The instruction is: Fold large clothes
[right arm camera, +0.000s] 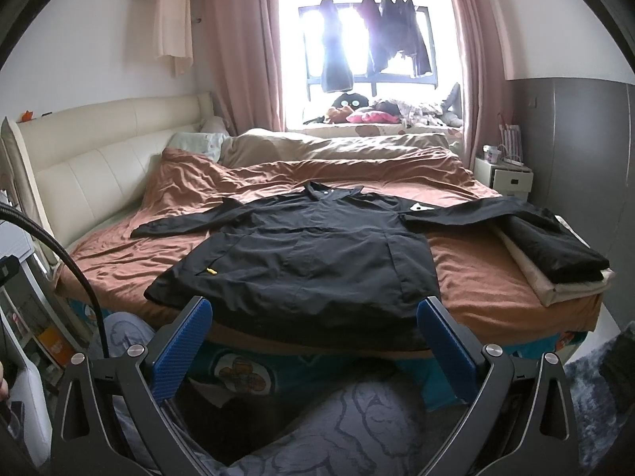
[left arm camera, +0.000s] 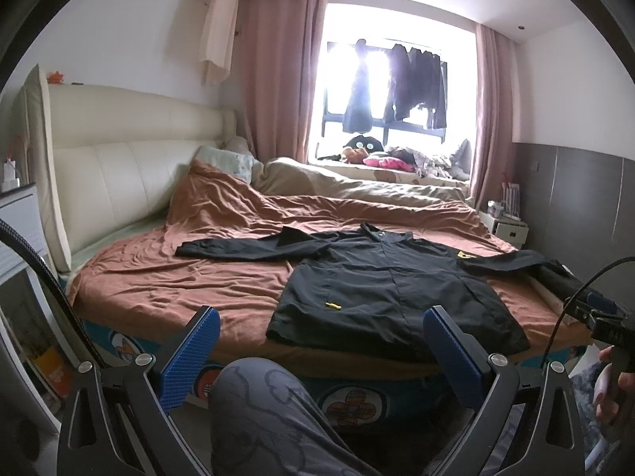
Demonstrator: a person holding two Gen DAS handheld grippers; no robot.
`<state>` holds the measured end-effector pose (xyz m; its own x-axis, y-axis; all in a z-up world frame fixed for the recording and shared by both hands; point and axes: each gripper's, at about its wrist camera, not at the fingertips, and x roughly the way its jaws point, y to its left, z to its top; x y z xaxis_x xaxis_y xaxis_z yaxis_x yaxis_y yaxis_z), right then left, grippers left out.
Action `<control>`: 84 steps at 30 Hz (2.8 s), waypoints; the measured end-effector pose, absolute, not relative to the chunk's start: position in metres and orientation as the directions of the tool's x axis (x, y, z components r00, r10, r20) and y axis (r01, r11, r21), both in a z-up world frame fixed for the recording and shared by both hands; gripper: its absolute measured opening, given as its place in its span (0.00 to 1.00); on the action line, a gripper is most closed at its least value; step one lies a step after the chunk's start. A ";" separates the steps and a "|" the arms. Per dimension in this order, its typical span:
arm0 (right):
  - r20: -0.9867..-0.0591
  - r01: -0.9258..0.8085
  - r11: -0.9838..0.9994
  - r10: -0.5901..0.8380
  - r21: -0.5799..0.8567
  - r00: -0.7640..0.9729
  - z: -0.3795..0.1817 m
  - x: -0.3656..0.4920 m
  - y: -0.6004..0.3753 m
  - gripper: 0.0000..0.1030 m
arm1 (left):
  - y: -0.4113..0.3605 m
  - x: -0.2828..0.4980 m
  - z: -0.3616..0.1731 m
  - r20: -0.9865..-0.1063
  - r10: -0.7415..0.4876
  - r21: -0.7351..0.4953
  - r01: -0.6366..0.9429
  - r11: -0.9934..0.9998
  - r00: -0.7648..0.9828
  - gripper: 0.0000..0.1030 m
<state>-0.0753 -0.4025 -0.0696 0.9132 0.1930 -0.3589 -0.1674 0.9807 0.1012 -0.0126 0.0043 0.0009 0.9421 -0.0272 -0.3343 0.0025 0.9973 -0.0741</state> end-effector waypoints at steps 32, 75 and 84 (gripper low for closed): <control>-0.344 -0.133 0.987 0.156 0.090 0.926 -0.072 -0.080 -0.406 1.00 | 0.000 -0.015 -0.001 -0.334 -0.028 -0.077 0.002 0.997 0.942 1.00; -0.421 -0.280 0.949 0.316 0.147 0.850 -0.027 0.131 -0.392 1.00 | 0.097 0.153 -0.034 -0.510 0.082 -0.175 -0.196 0.965 0.856 0.93; -0.457 -0.297 0.941 0.337 0.159 0.823 -0.037 0.218 -0.389 1.00 | 0.129 0.240 -0.049 -0.582 0.104 -0.178 -0.251 0.951 0.806 0.83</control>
